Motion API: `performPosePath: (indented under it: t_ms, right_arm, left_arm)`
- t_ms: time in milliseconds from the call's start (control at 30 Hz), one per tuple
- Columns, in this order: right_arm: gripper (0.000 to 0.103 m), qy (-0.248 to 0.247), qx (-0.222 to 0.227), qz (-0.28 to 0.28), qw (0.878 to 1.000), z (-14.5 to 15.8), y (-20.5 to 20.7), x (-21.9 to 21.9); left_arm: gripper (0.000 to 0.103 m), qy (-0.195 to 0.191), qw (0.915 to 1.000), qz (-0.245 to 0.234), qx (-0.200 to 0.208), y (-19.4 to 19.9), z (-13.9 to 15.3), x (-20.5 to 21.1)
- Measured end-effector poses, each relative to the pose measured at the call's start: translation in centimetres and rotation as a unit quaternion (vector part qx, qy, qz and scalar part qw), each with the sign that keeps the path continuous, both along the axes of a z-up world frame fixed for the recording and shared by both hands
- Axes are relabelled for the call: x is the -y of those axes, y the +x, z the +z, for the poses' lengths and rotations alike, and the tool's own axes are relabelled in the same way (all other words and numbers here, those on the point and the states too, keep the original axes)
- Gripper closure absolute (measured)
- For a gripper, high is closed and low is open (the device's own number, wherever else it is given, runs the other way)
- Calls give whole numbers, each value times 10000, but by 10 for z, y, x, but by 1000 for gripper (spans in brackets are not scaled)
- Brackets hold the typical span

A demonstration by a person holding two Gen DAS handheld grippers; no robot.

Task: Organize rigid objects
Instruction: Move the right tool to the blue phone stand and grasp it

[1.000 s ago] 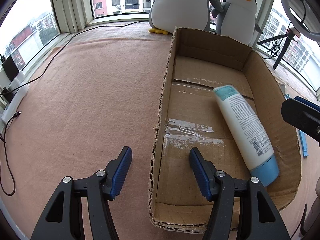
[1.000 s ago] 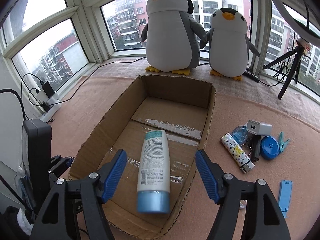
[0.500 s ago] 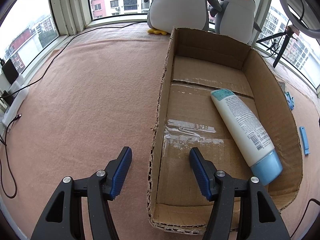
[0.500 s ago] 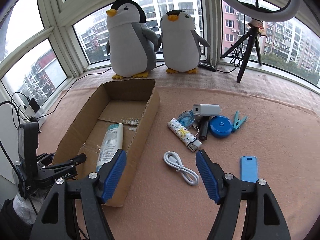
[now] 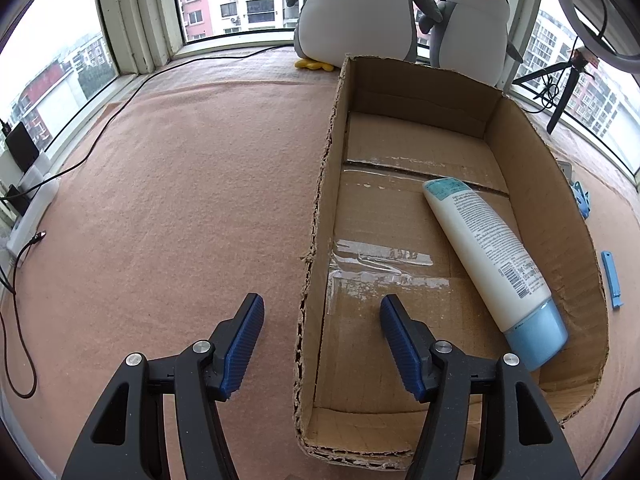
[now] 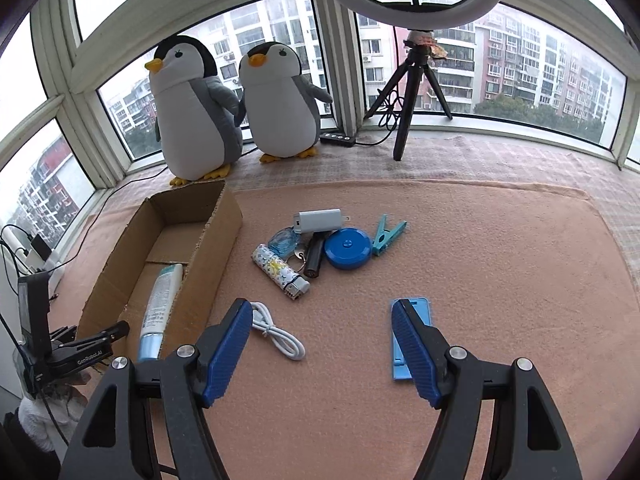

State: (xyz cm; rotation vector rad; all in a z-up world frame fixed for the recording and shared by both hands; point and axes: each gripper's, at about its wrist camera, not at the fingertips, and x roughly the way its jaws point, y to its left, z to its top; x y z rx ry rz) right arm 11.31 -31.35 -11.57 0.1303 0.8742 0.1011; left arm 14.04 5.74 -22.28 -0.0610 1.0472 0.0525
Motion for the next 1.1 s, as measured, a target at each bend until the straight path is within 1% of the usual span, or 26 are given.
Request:
performPosePath:
  t_ms: [133, 300, 433, 733, 1000, 1100]
  right_arm:
    - [34, -66, -69, -298, 9995, -8, -6, 26]
    - [34, 38, -172, -668, 9976, -18, -11, 59]
    - [34, 1, -244, -782, 9966, -24, -12, 72]
    - [34, -289, -423, -640, 9966, -47, -3, 60]
    - [35, -475, -751, -456, 9950, -71, 13, 51]
    - [37, -552, -884, -375, 9938, -77, 19, 48]
  left_arm:
    - [38, -6, 10000, 6, 7, 0, 0, 0]
    - [38, 5, 10000, -2, 8, 1, 0, 0]
    - [38, 0, 10000, 0, 10, 0, 1, 0]
    - [38, -1, 10000, 2, 12, 0, 1, 0]
    - [38, -5, 10000, 6, 12, 1, 1, 1]
    - [38, -9, 10000, 4, 14, 1, 1, 1]
